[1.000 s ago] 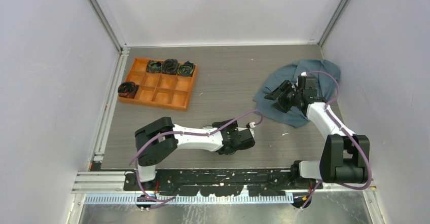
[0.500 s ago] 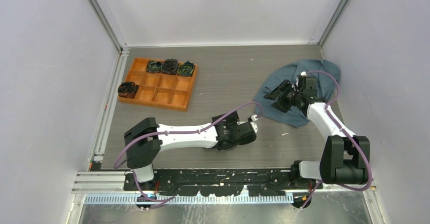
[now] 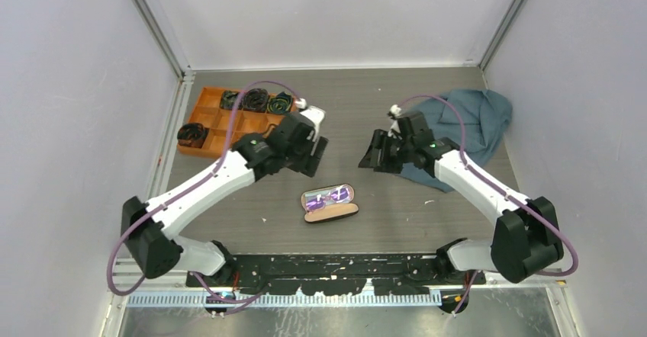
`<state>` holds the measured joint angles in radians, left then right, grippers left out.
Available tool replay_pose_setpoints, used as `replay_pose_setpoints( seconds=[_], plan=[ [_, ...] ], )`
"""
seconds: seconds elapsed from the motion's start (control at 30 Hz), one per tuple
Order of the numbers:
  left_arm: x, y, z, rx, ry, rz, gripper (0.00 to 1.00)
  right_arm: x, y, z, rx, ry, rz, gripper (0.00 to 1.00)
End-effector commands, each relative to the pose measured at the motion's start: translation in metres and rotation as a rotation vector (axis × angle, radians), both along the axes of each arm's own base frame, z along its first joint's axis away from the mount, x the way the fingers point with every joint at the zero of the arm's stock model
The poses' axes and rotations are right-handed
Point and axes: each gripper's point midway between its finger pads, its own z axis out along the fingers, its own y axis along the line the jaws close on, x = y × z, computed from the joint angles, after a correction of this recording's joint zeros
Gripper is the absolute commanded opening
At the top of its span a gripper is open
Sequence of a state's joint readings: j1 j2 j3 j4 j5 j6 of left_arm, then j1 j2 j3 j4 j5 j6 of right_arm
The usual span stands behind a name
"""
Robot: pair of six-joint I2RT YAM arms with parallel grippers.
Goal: Organize the sunglasses
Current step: Place the sunglasses in the sunglasses case, then adjust the sunglasses in the sunglasses case.
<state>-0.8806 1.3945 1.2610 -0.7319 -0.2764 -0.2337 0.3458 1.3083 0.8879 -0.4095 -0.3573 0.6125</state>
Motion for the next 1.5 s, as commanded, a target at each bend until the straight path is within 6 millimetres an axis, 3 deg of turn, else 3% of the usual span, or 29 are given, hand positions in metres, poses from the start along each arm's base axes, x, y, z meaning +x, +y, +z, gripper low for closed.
replay_pose_setpoints(
  seconds=[0.0, 0.17, 0.27, 0.4, 0.53, 0.83, 1.0, 1.2, 1.47],
  plan=[
    [-0.038, 0.006, -0.014, -0.198, 0.308, 0.107, 0.7, -0.018, 0.017, -0.001, -0.213, -0.076, 0.197, 0.58],
    [-0.058, 0.012, -0.046, -0.271, 0.541, 0.203, 0.68, -0.044, 0.052, -0.005, -0.395, -0.205, 0.458, 0.55],
    [-0.065, 0.014, -0.065, -0.317, 0.652, 0.262, 0.66, -0.046, 0.063, -0.003, -0.528, -0.346, 0.586, 0.54],
    [-0.074, 0.015, -0.078, -0.359, 0.73, 0.315, 0.65, -0.053, 0.079, 0.001, -0.565, -0.514, 0.776, 0.51],
    [-0.067, 0.02, -0.074, -0.474, 0.746, 0.374, 0.65, -0.057, 0.093, 0.002, -0.631, -0.692, 0.924, 0.53],
    [-0.05, 0.047, -0.053, -0.628, 0.704, 0.458, 0.65, -0.047, 0.107, -0.025, -0.752, -0.754, 1.112, 0.51],
    [-0.045, 0.06, -0.049, -0.668, 0.697, 0.477, 0.65, -0.05, 0.12, -0.034, -0.702, -0.813, 1.176, 0.5],
    [-0.04, 0.083, -0.047, -0.716, 0.689, 0.518, 0.65, -0.062, 0.134, -0.03, -0.633, -0.851, 1.223, 0.5],
    [-0.037, 0.091, -0.052, -0.728, 0.698, 0.523, 0.65, -0.077, 0.136, -0.043, -0.623, -0.845, 1.274, 0.48]
  ],
)
